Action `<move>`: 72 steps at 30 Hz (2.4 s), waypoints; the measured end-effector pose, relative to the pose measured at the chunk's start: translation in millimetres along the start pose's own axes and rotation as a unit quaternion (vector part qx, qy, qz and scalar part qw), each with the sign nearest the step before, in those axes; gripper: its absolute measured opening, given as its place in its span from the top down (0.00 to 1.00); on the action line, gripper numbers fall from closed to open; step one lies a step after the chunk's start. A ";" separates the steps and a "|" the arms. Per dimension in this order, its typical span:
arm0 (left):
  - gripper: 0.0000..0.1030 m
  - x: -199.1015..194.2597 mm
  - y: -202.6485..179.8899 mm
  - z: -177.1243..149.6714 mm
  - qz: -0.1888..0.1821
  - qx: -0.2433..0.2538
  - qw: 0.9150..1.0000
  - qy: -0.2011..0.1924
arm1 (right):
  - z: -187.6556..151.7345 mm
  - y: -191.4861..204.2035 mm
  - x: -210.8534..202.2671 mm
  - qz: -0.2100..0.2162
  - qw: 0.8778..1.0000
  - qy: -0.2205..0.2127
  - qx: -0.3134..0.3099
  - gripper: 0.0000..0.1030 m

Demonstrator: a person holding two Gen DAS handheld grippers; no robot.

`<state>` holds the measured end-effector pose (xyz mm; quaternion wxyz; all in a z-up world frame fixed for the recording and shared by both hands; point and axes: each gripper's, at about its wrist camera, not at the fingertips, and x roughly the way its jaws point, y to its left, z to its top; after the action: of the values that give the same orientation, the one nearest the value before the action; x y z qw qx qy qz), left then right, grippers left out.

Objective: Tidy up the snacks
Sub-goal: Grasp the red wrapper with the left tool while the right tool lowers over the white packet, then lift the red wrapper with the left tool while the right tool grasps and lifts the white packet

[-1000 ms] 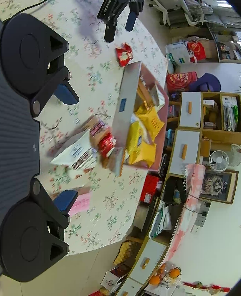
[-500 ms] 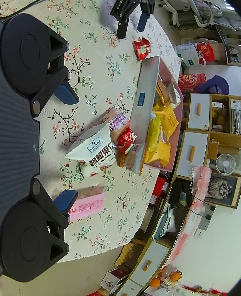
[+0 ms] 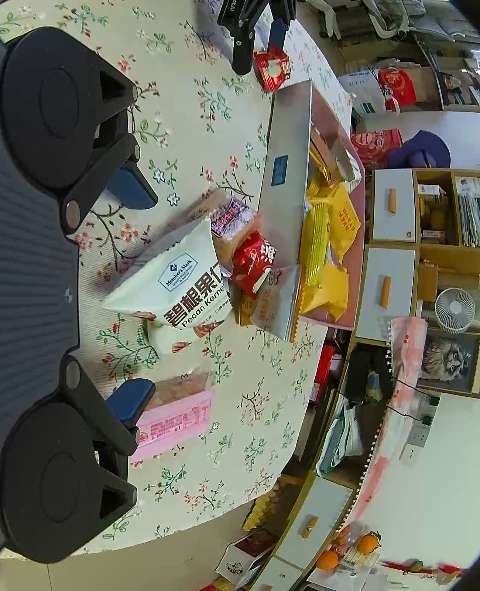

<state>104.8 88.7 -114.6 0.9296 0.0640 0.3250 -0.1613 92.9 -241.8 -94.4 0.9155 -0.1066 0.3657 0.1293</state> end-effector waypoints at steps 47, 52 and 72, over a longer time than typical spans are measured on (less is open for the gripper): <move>0.54 1.7 -6.3 15.5 0.002 -0.021 1.000 -0.001 | 21.2 0.9 -2.2 0.019 1.000 -0.022 0.005 0.78; 0.56 -2.4 -7.8 16.2 -0.002 -0.020 1.000 -0.002 | 21.4 -2.1 -4.3 0.025 0.999 -0.022 0.010 0.84; 0.58 -33.8 -35.4 27.7 -0.024 -0.009 1.000 -0.015 | 23.7 -0.9 -33.7 0.031 0.999 -0.038 0.012 0.85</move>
<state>84.0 58.0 -72.3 0.9309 0.0452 0.3141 -0.1810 84.8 -241.1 -54.0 0.9254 -0.0790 0.3358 0.1568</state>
